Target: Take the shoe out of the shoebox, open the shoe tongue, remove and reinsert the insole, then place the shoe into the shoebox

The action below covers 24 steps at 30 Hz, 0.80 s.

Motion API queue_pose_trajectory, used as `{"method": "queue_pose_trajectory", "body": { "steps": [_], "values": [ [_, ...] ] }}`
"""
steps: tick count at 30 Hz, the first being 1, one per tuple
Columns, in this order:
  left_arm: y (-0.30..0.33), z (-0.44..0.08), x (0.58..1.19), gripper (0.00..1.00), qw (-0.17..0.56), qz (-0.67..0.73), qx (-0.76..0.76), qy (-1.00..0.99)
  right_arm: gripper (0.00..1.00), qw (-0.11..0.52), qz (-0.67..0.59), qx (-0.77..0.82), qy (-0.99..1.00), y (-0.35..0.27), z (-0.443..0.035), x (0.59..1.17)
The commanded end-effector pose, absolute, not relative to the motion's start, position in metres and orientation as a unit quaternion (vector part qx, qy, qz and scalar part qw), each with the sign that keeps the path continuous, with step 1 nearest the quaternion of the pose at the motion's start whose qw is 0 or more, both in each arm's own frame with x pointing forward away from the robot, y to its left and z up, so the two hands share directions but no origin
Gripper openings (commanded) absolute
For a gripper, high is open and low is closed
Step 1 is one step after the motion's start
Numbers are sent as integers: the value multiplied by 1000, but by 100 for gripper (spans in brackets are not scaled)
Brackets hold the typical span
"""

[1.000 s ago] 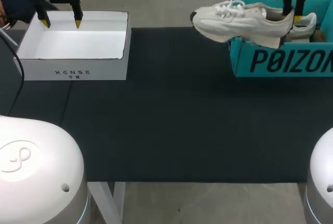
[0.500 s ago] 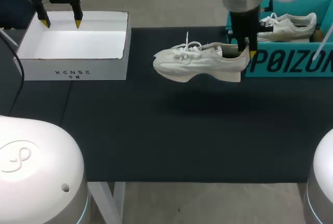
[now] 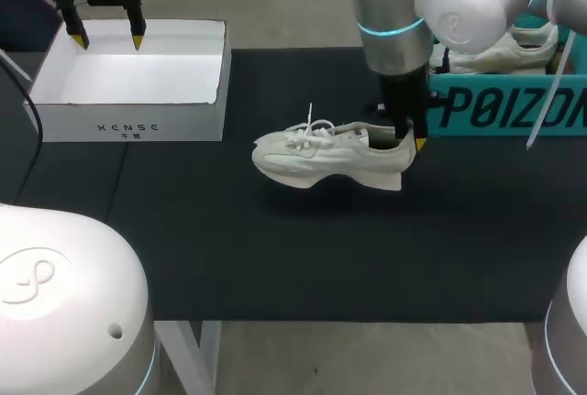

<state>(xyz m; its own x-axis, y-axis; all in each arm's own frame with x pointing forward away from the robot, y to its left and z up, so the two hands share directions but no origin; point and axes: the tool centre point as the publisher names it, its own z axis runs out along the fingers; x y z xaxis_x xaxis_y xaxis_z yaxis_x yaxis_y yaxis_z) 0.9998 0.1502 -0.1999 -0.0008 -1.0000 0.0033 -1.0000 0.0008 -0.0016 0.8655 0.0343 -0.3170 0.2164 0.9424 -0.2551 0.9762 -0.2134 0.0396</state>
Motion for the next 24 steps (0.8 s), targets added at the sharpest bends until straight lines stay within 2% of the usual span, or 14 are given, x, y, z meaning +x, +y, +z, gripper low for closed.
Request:
{"method": "queue_pose_trajectory", "body": {
  "steps": [1, 13, 21, 22, 23, 24],
  "values": [
    [150, -200, 1000, 100, 0, 1, 707, -707, 0, 92, -93, 775, 619, 46, -336, 868],
    [150, -200, 1000, 100, 0, 1, 707, -707, 0, 123, -96, 750, 643, 50, -362, 878],
    [150, -200, 1000, 100, 0, 1, 707, -707, 0, 114, -103, 757, 635, 45, -376, 885],
    [150, -200, 1000, 100, 0, 1, 707, -707, 32, 113, -102, 758, 634, 45, -375, 885],
    [150, -200, 1000, 100, 0, 1, 707, -707, 45, 112, -102, 758, 634, 46, -374, 885],
    [150, -200, 1000, 100, 0, 1, 707, -707, 100, 112, -101, 759, 633, 46, -372, 885]
  ]
}}
